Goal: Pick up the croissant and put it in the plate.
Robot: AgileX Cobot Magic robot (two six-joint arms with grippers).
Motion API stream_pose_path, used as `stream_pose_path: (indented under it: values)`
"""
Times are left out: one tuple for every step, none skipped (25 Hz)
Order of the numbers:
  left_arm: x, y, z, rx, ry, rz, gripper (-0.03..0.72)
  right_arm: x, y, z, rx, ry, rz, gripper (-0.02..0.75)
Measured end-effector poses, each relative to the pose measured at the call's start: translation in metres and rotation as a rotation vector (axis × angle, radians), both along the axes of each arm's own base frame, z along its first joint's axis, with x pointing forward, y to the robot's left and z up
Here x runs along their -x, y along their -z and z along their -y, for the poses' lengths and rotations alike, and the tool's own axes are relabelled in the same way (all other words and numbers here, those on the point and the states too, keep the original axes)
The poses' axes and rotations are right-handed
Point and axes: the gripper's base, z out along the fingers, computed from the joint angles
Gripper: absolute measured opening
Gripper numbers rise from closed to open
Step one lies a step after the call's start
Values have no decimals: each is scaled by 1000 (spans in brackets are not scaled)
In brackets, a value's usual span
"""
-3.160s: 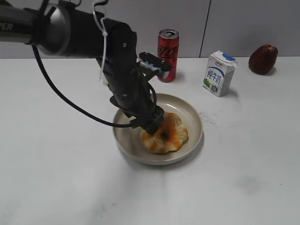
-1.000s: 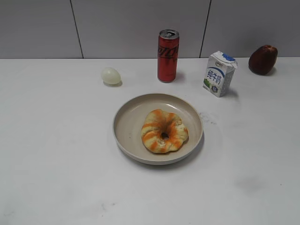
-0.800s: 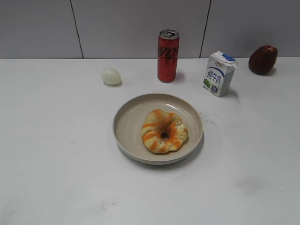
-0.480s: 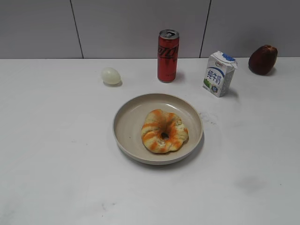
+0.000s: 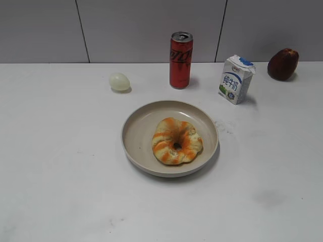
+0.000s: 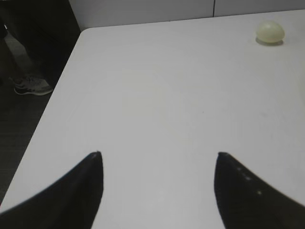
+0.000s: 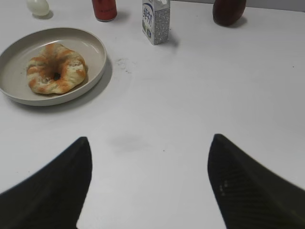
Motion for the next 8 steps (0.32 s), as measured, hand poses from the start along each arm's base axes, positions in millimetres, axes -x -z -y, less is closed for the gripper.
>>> stream_pose_path:
  values:
    - [1, 0, 0, 0, 0, 6, 553, 0, 0, 0, 0, 0, 0, 572]
    - [1, 0, 0, 0, 0, 5, 553, 0, 0, 0, 0, 0, 0, 572]
    - [1, 0, 0, 0, 0, 7, 553, 0, 0, 0, 0, 0, 0, 572]
    - [1, 0, 0, 0, 0, 6, 553, 0, 0, 0, 0, 0, 0, 572]
    - [1, 0, 0, 0, 0, 7, 553, 0, 0, 0, 0, 0, 0, 572]
    - [1, 0, 0, 0, 0, 7, 553, 0, 0, 0, 0, 0, 0, 572]
    - [1, 0, 0, 0, 0, 7, 553, 0, 0, 0, 0, 0, 0, 572]
    - [1, 0, 0, 0, 0, 6, 553, 0, 0, 0, 0, 0, 0, 572]
